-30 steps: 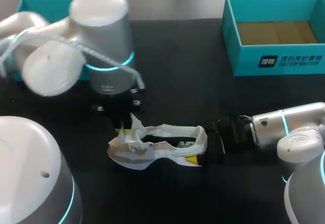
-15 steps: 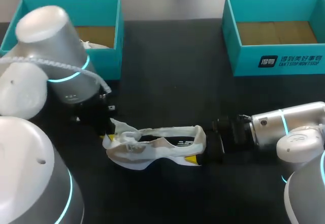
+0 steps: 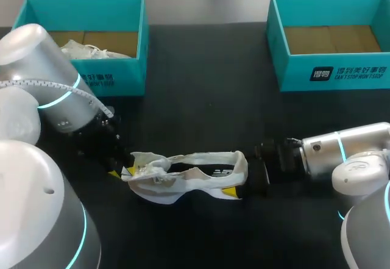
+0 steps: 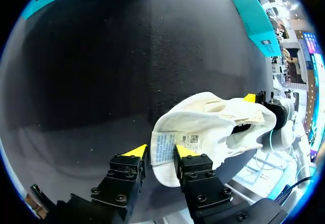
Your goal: Take the shoe out of the shoebox, open the shoe tongue, remove and reinsert the insole, then place the shoe into the shoebox
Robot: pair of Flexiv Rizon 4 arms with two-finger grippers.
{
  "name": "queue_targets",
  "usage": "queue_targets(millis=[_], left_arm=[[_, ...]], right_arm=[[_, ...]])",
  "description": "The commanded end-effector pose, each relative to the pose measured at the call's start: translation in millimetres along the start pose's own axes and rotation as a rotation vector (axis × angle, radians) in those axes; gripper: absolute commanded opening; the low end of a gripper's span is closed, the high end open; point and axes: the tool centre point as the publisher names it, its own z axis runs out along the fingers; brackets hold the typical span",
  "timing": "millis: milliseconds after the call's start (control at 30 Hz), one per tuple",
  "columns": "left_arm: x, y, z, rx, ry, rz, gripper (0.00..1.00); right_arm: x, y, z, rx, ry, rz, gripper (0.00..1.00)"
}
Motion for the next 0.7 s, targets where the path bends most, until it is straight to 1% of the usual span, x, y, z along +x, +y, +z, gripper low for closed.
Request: queue_targets(millis=[33,100,200,267,400,533,600,700], left_arm=[[-2.6,5.7,-9.4,0.006,-0.016,0.005,0.46],[-2.7,6.9,-17.1,0.008,-0.013,0.01,0.51],[2.8,11.0,-34.5,0.017,-0.002,0.046,0.51],[10.3,12.5,-47.7,0.032,-0.014,0.07,0.49],[26.0,12.0,-73.8,0.034,-0.024,0.126,0.5],[38.1,8.8,-93.4,0.025,-0.019,0.185,0.48],[44.4,7.6,-101.8,0.035,-0.038,0.213,0.48],[52.9,7.3,-114.9,0.027,-0.052,0.263,0.46]], right_arm=[[0.1,0.1,0.3,0.004,0.0,0.0,0.0],[0.1,0.1,0.3,0.004,0.0,0.0,0.0],[0.1,0.1,0.3,0.004,0.0,0.0,0.0],[0.1,0.1,0.3,0.004,0.0,0.0,0.0],[0.1,0.1,0.3,0.004,0.0,0.0,0.0],[0.1,0.1,0.3,0.004,0.0,0.0,0.0],[0.1,0.1,0.3,0.004,0.0,0.0,0.0],[0.1,0.1,0.3,0.004,0.0,0.0,0.0]])
